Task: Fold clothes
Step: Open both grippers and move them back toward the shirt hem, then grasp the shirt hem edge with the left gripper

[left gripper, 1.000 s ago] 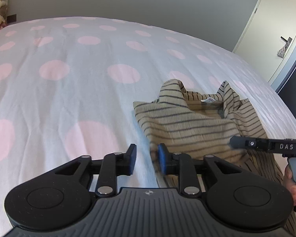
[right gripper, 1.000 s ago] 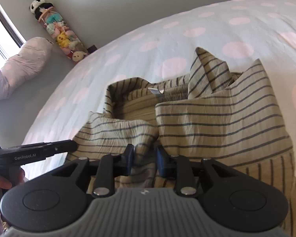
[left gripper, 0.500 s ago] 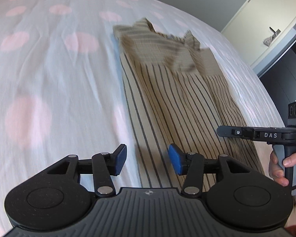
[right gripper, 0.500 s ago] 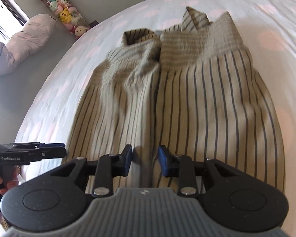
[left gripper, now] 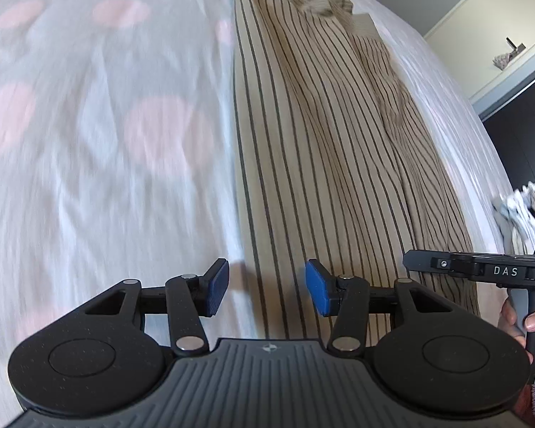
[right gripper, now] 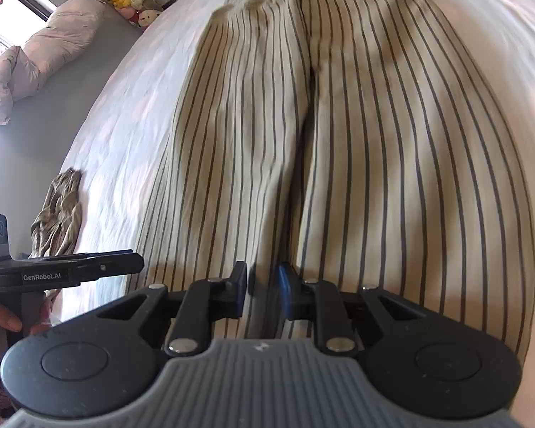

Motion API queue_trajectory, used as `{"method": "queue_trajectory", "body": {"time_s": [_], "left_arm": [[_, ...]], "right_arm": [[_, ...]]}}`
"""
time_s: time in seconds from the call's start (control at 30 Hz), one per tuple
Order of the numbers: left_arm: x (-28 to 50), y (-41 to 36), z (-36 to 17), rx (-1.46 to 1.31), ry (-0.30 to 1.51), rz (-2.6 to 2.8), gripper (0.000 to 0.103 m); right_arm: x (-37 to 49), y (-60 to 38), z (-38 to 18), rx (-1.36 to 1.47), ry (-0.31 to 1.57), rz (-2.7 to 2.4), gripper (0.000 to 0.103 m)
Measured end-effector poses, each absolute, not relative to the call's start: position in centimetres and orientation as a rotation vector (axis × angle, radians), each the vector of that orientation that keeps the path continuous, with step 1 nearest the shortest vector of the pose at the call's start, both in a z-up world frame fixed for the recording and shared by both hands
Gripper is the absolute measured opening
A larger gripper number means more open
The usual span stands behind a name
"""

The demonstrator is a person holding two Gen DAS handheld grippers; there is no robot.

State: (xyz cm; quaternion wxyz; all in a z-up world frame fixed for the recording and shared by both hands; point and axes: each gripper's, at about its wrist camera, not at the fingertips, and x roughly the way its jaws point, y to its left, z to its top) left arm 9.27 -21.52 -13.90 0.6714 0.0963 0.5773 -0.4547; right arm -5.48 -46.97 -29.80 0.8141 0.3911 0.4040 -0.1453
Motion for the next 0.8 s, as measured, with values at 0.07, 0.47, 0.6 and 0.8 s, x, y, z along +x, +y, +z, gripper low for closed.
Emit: {"method": "queue_trajectory", "body": {"time_s": [0.07, 0.47, 0.6, 0.8], "left_arm": [[7.7, -20.4, -14.0, 0.223, 1.335, -1.014, 0.045], [0.1, -16.8, -14.3, 0.450, 1.488, -0.956, 0.045], [-2.2, -17.0, -14.4, 0.638, 1.499, -0.972, 0.045], [-3.4, -16.0, -12.5, 0.634, 1.413, -1.025, 0.046]], "right_arm": [[-7.2, -45.1, -30.0, 0.850, 0.861, -0.306, 0.023], [-12.6, -37.8, -29.6, 0.787, 0.985, -0.310, 0.012], [-13.5, -36.1, -29.4, 0.726, 1.057, -0.285, 0.012], [-15.7, -33.3, -26.5, 0.542, 1.043, -0.195, 0.023]]}}
